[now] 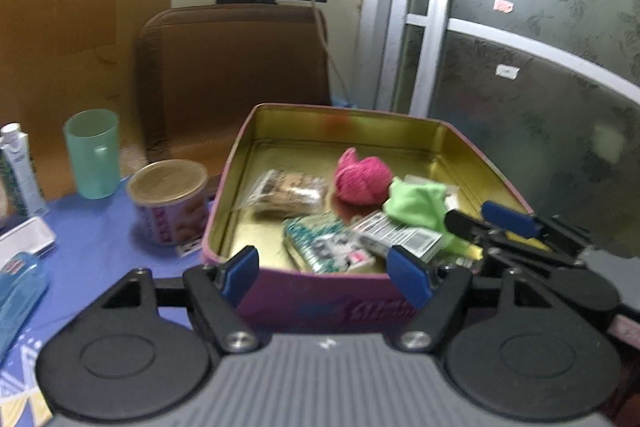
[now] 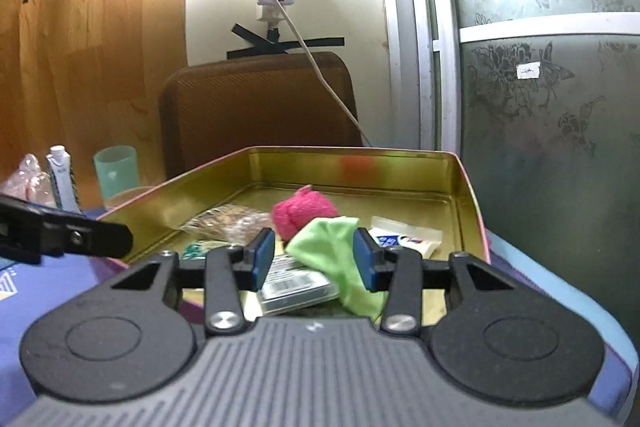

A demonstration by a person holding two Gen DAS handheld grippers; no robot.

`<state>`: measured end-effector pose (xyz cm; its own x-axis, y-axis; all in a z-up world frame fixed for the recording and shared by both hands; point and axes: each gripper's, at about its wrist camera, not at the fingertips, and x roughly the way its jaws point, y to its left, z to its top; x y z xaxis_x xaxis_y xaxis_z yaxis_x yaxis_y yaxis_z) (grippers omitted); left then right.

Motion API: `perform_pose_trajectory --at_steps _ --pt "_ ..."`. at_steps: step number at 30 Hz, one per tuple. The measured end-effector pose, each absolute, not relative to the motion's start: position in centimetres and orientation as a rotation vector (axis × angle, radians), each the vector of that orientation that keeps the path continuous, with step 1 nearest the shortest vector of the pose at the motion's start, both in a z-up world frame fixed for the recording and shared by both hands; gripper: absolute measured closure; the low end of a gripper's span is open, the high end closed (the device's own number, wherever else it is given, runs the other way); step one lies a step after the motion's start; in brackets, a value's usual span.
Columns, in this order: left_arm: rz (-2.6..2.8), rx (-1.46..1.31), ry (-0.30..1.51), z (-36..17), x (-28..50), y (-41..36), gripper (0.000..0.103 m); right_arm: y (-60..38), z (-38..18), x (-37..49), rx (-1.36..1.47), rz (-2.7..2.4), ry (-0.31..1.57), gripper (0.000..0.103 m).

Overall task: Organize soft objects
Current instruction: 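Carry the cloth over the pink tin and open the right tool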

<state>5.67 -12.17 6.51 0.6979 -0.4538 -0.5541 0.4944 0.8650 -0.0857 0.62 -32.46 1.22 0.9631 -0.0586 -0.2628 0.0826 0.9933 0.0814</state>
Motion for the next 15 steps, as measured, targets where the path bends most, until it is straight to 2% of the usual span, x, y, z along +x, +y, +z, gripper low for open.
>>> perform_pose_trajectory --at_steps 15 --pt "-0.361 0.054 0.664 4.4 4.5 -5.3 0.028 -28.1 2.8 -0.5 0.124 0.002 0.222 0.057"
